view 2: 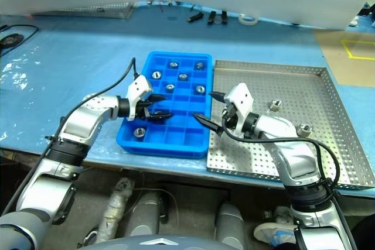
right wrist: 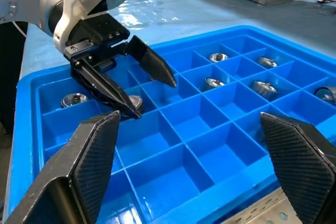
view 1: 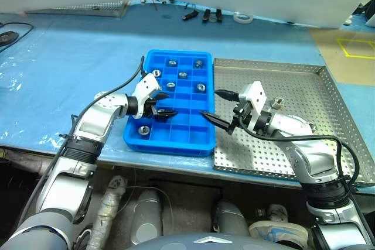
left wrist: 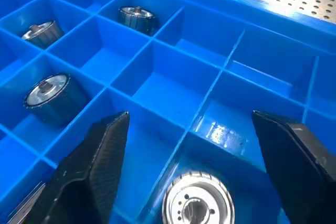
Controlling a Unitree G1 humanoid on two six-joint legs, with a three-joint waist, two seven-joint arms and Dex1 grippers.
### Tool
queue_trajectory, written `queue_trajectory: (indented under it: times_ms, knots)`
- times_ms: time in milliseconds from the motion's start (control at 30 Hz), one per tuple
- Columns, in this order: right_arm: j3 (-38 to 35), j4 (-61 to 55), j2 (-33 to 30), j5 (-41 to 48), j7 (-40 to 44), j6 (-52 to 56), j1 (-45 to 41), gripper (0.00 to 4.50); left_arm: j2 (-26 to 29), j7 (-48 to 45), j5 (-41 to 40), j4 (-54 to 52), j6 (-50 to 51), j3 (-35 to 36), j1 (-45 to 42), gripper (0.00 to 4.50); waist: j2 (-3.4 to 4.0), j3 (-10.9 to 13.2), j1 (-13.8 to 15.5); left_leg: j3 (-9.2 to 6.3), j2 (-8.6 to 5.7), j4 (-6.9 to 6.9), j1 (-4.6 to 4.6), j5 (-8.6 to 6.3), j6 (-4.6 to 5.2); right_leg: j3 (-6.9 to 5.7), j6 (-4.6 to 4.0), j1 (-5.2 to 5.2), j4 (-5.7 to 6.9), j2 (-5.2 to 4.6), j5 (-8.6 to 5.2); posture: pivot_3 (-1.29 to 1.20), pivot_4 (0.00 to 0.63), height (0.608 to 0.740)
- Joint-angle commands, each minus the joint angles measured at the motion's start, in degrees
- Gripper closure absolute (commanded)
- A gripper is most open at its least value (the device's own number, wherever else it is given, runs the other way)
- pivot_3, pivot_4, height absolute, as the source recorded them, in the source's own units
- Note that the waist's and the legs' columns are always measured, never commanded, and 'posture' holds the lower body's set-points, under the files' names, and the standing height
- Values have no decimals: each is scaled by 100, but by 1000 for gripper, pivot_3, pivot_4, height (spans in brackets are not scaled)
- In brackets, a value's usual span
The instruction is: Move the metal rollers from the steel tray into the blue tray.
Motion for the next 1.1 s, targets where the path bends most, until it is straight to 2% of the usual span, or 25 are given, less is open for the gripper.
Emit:
queue_trajectory:
  times_ms: [33, 233, 433, 667, 900, 933, 1100]
  knots:
    - [-208, -317, -74, 20, -67, -51, 54, 0, -17, -45, -9, 87, -211, -9, -232, 550, 0, 0, -4, 0, 1, 0, 1, 0, 0, 1, 0, 0, 0, 2, 0, -72, 150, 740]
    - [-434, -574, -160, 12, -275, 40, 247, 0, -377, -202, -71, 512, -362, -87, -733, 550, 0, 0, -8, 2, 0, 0, 2, 1, 0, 8, -1, 3, -1, 4, 1, -179, 150, 740]
    - [-1113, -1337, -368, 65, -725, 355, 970, 0, -1082, -618, 171, 1794, -1095, -488, -1509, 550, -1, 0, -102, 13, -2, 3, 13, -1, 5, 25, -2, 12, -5, 5, 1, -350, 150, 740]
    - [-2451, -2805, -250, 128, -1482, 838, 2512, 0, -2568, -532, 663, 4368, -2566, -671, -2837, 550, -3, -1, -358, 23, -7, 11, 9, -11, 20, 77, 1, 10, -15, 5, 0, -604, 150, 740]
    - [-3268, -4001, 279, 203, -2059, 1089, 3838, 0, -3463, -379, 1019, 5645, -3371, -538, -3514, 550, -7, -3, -984, 73, -5, 16, 18, -42, 41, 88, 35, -15, -33, 6, -18, -793, 150, 740]
    - [-3338, -4089, 364, 223, -2152, 971, 4091, 0, -3589, -355, 1079, 5746, -3415, -549, -3552, 550, -7, -3, -1073, 74, -5, 17, 17, -46, 41, 88, 67, -16, -33, 6, -37, -821, 150, 740]
    - [-3247, -4132, 520, 320, -2641, 127, 5077, 0, -3959, 49, 1468, 6089, -3612, -644, -3544, 550, -9, -5, -1620, 95, -7, 56, -7, -87, 57, 108, 82, -37, -39, 1, -46, -897, 150, 740]
